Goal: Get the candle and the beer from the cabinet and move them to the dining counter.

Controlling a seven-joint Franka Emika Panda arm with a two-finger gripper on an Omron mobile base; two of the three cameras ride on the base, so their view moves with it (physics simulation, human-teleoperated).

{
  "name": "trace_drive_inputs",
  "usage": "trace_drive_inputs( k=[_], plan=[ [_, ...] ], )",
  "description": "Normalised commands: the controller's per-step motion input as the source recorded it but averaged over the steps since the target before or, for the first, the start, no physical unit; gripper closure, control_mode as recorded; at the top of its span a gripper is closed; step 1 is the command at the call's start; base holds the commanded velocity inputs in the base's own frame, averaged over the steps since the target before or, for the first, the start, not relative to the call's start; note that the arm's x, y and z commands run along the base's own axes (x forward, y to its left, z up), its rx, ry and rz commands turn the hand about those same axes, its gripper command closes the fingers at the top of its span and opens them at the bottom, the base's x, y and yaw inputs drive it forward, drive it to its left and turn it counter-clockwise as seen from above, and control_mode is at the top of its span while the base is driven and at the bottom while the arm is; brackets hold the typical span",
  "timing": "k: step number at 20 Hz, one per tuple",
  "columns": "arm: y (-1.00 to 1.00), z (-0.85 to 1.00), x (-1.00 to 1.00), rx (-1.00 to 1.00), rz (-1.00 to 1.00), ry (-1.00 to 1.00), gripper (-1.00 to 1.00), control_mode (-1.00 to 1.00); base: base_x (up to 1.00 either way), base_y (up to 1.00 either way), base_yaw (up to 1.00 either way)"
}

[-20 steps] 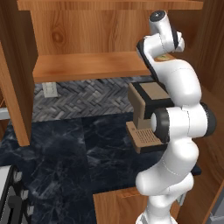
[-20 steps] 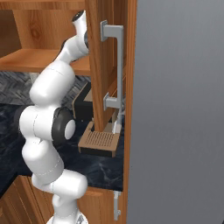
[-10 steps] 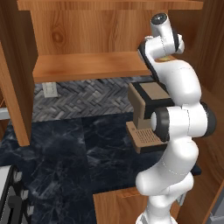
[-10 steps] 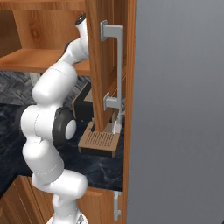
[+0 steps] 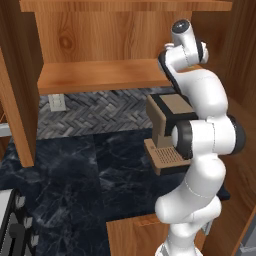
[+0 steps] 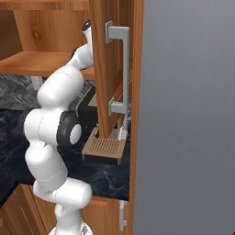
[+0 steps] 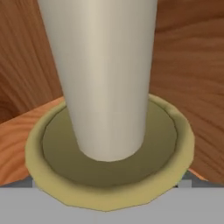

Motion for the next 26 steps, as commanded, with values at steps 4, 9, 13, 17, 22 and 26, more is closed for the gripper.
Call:
trace_drive_inputs(
  k=[4, 9, 13, 17, 22, 26],
  plan=[
    [0.00, 0.00, 0.20, 0.00, 0.00, 0.00, -1.00, -1.00, 0.00, 0.00, 0.00],
    [0.00, 0.00, 0.16, 0.00, 0.00, 0.00, -1.00, -1.00, 0.00, 0.00, 0.00],
    [0.00, 0.00, 0.15, 0.00, 0.00, 0.00, -1.00, -1.00, 0.00, 0.00, 0.00],
    [0.04, 0.00, 0.10, 0.00, 0.00, 0.00, 1.00, -1.00, 0.00, 0.00, 0.00],
    [-0.03, 0.00, -0.05, 0.00, 0.01, -0.07, 1.00, -1.00, 0.00, 0.00, 0.00],
    [0.00, 0.00, -0.30, 0.02, 0.02, -0.15, 1.00, -1.00, 0.00, 0.00, 0.00]
  ],
)
